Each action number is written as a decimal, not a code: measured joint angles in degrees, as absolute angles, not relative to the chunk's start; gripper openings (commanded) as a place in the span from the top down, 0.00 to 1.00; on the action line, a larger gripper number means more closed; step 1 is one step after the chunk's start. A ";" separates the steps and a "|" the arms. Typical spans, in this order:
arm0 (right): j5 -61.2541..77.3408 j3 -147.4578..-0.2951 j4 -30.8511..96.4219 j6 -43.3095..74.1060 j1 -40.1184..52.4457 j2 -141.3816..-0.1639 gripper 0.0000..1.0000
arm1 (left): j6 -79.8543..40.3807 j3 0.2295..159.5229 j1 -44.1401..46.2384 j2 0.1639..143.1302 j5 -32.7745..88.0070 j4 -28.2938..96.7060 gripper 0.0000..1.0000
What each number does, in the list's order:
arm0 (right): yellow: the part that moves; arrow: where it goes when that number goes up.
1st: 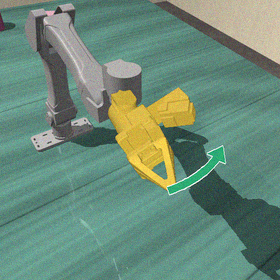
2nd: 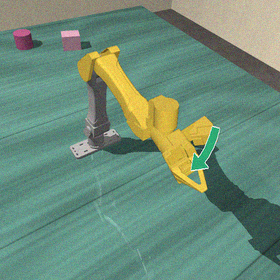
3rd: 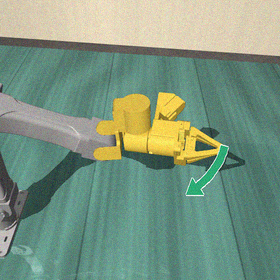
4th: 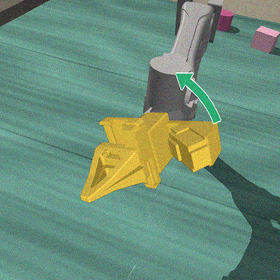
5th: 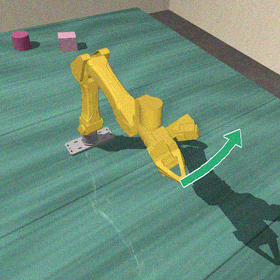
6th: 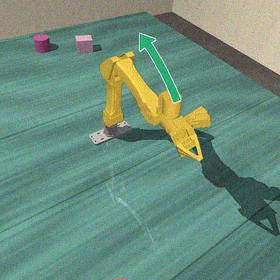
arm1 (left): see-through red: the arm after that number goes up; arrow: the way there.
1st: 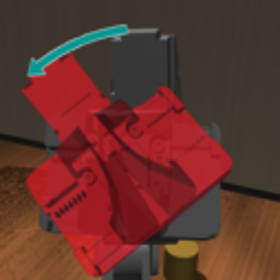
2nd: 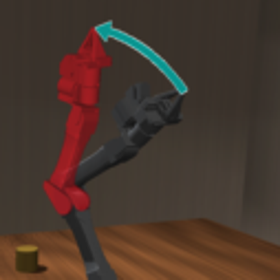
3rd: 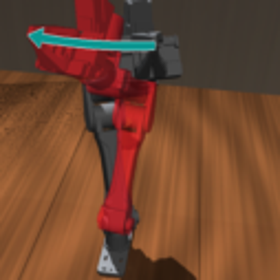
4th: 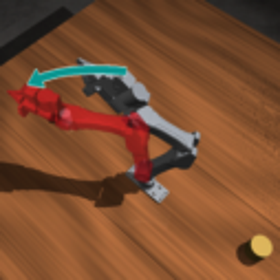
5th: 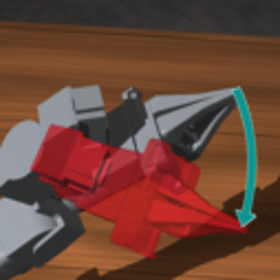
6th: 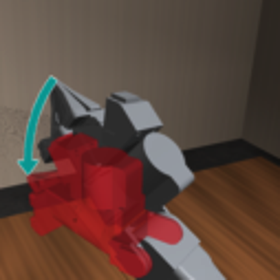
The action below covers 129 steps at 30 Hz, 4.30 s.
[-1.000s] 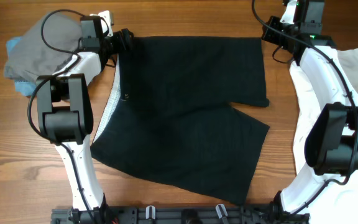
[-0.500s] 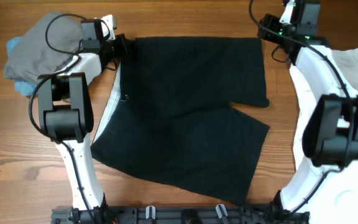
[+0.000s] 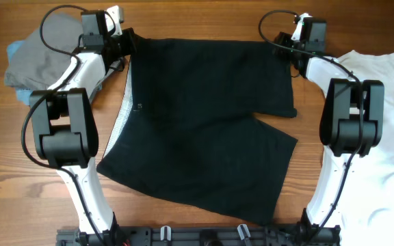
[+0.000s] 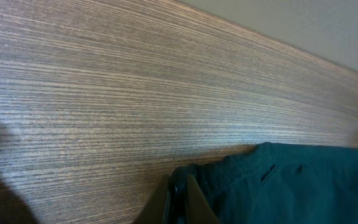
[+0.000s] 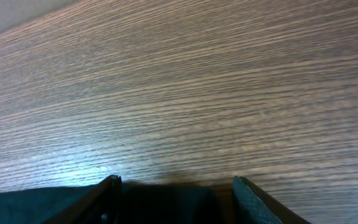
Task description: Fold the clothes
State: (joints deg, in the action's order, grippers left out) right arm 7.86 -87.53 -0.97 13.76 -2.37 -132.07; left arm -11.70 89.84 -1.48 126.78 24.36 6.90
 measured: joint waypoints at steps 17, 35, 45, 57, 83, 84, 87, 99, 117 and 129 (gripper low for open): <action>9.61 -87.42 17.52 12.75 -4.16 -116.46 0.96 | -11.92 89.76 -1.41 121.08 25.02 9.74 0.96; 12.67 -87.37 41.43 9.78 -4.38 -95.37 0.96 | -8.75 89.58 -3.14 109.06 25.26 22.15 0.96; 18.70 -85.43 74.89 9.72 -2.35 -81.65 0.96 | -1.69 89.82 -3.44 102.39 15.99 43.81 0.96; 10.85 -79.99 33.56 10.22 -1.04 -82.46 0.96 | -0.93 89.43 -3.66 102.94 19.86 15.79 0.96; 14.96 -83.26 55.18 8.01 -0.95 -75.94 0.96 | -0.86 89.62 -4.23 99.68 20.69 29.17 0.96; 15.46 -83.64 56.21 8.97 -0.95 -72.34 0.96 | -0.86 89.62 -4.25 96.38 19.09 32.36 0.96; 17.21 -84.71 58.02 11.31 -0.89 -65.25 0.96 | -0.60 89.69 -4.19 92.01 16.43 36.29 0.96; 15.97 -84.58 35.03 13.32 -0.97 -93.69 0.96 | 0.12 89.73 -2.57 108.18 16.47 11.77 0.96; 9.96 -84.14 24.53 7.42 -0.95 -93.60 0.96 | -3.99 89.45 -1.83 112.25 18.74 -2.92 0.96; 11.31 -84.29 53.19 7.31 -0.95 -94.76 0.96 | -3.20 89.73 -2.24 112.16 18.74 21.32 0.96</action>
State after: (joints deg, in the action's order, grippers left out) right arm 11.31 -84.29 53.19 7.31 -0.95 -94.76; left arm -3.20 89.73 -2.24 112.16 18.74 21.32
